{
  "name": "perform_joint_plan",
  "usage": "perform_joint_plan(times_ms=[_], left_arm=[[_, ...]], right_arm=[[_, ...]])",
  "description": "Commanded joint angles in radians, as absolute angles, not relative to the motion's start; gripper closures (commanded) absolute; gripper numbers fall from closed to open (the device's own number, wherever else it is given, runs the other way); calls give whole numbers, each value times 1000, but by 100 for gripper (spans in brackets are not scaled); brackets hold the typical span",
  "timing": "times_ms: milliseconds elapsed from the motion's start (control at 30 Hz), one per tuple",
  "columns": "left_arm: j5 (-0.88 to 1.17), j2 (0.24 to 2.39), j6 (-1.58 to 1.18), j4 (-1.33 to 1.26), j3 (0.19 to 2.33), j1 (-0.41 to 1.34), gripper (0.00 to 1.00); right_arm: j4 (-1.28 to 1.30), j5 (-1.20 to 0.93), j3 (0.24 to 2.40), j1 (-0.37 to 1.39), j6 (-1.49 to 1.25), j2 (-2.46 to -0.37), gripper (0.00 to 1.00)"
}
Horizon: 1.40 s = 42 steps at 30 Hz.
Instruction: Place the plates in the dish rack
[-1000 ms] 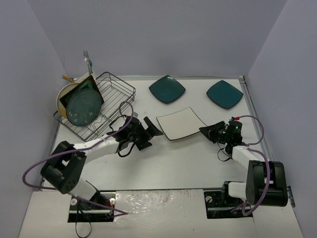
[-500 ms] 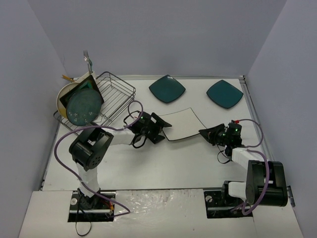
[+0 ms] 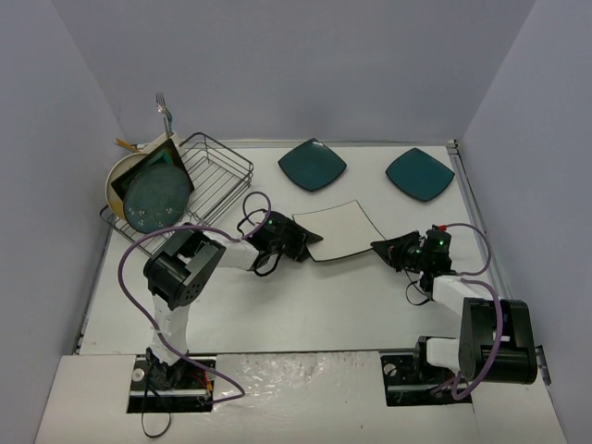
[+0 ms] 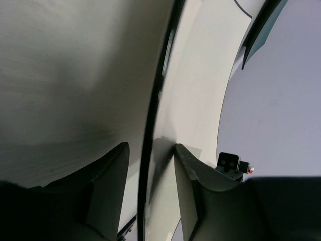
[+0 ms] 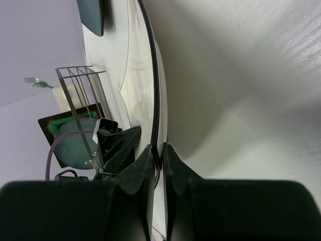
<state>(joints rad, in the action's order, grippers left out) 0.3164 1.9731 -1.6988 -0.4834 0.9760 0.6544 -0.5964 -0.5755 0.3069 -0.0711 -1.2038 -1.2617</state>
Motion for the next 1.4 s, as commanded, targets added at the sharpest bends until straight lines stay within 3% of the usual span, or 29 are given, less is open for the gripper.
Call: perform_joint_plan(times_ms=[0, 167, 367, 433, 633, 867, 1200, 1367], left_arm=[[308, 1960, -1726, -569, 1028, 663, 67], [297, 1955, -1737, -602, 1013, 663, 78], [306, 1910, -1724, -603, 998, 667, 100], [305, 1879, -1706, -585, 997, 667, 100], [285, 1746, -1596, -457, 1025, 670, 100], [273, 1587, -1353, -226, 1122, 664, 100], [195, 1373, -860, 300, 1364, 634, 100], [207, 1329, -532, 593, 1589, 547, 100]], right_arm=[[-746, -653, 325, -69, -1253, -1224, 100], [-738, -661, 325, -71, -1247, -1220, 100], [-609, -657, 356, -76, -1184, -1165, 97], [-507, -643, 384, -81, -1127, -1125, 86], [-200, -582, 495, -97, -968, -1016, 31], [-3, -565, 582, -112, -834, -953, 3], [213, -555, 838, -114, -625, -941, 0], [216, -543, 895, -114, -591, -966, 0]])
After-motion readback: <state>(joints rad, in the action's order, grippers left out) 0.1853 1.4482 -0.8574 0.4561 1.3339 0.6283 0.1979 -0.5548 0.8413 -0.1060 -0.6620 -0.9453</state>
